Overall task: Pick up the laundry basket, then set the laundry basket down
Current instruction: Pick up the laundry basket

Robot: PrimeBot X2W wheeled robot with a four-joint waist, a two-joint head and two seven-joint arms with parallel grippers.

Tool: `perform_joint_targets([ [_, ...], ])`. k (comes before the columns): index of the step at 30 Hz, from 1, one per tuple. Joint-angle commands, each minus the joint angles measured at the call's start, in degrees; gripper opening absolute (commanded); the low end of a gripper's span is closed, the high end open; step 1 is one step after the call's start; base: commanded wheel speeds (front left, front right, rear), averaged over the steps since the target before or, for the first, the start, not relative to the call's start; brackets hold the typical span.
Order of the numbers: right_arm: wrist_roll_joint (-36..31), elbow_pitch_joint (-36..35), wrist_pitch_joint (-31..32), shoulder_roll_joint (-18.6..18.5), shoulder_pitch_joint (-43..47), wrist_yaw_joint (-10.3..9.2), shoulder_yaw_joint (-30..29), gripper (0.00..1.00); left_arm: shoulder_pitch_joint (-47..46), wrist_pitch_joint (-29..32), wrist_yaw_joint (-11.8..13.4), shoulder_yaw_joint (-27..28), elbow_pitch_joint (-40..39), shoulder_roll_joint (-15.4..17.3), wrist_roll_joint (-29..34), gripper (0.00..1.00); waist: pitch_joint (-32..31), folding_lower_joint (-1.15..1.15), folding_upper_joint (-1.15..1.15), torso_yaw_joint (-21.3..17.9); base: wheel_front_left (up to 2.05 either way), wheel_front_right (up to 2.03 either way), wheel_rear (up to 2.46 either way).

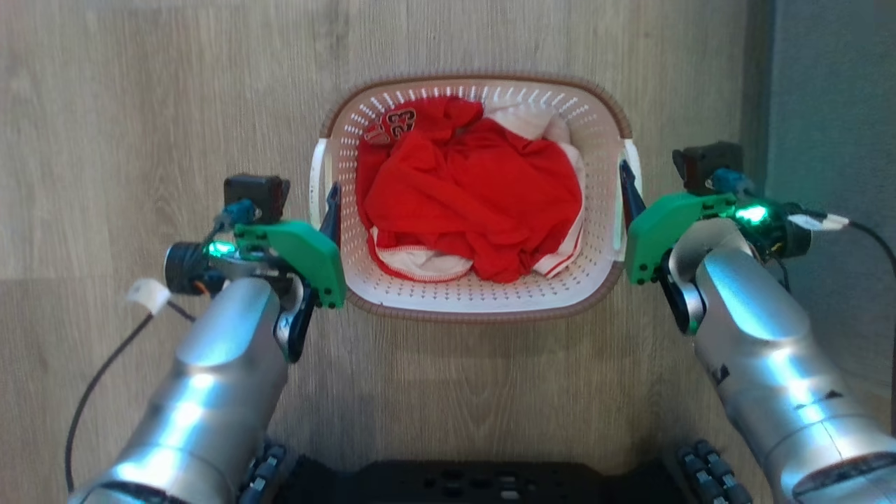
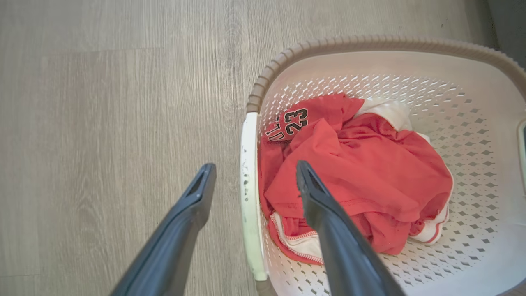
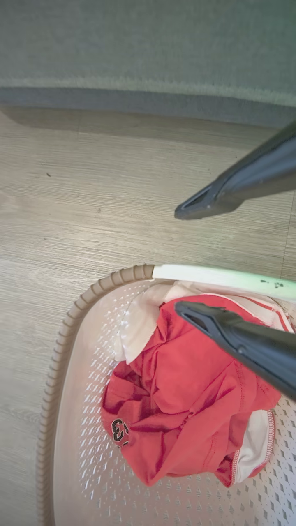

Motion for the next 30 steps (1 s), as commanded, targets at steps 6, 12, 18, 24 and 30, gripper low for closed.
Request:
perform_joint_targets([
  [6, 4.46, 2.55, -0.43, 0.69, -1.25, 0.41, 3.42, 1.0, -3.03, -0.46, -1.68, -2.63, 3.87, 1.12, -3.63, 1.0, 3.6, -0.01, 0.0, -0.14, 0.0, 0.0, 0.0],
  [12, 8.56, 5.03, 0.05, 0.69, -3.06, 0.41, 7.18, 1.0, -5.77, -0.45, -3.13, -6.77, 7.11, 1.12, -7.13, 1.0, 5.71, -0.01, 0.0, -0.43, 0.0, 0.0, 0.0],
  [18, 10.46, 7.92, 1.14, 0.7, -5.43, 0.41, 9.71, 1.0, -8.54, 2.02, -3.94, -9.77, 9.32, 1.12, -11.3, 1.0, 8.12, -0.01, 0.0, -0.46, 0.0, 0.0, 0.0],
  [24, 12.08, 10.19, 2.34, 0.7, -8.2, 0.41, 11.52, 1.0, -10.95, 3.61, -4.1, -13.23, 9.75, 1.12, -13.74, 1.0, 10.39, -0.01, 0.0, -0.08, 0.0, 0.0, 0.0],
  [30, 14.06, 11.4, 2.78, 0.7, -10.15, 0.41, 12.91, 1.0, -12.31, 5.17, -4.01, -16.23, 10.29, 1.11, -15.89, 1.0, 11.63, -0.01, 0.0, 0.28, 0.0, 0.0, 0.0],
])
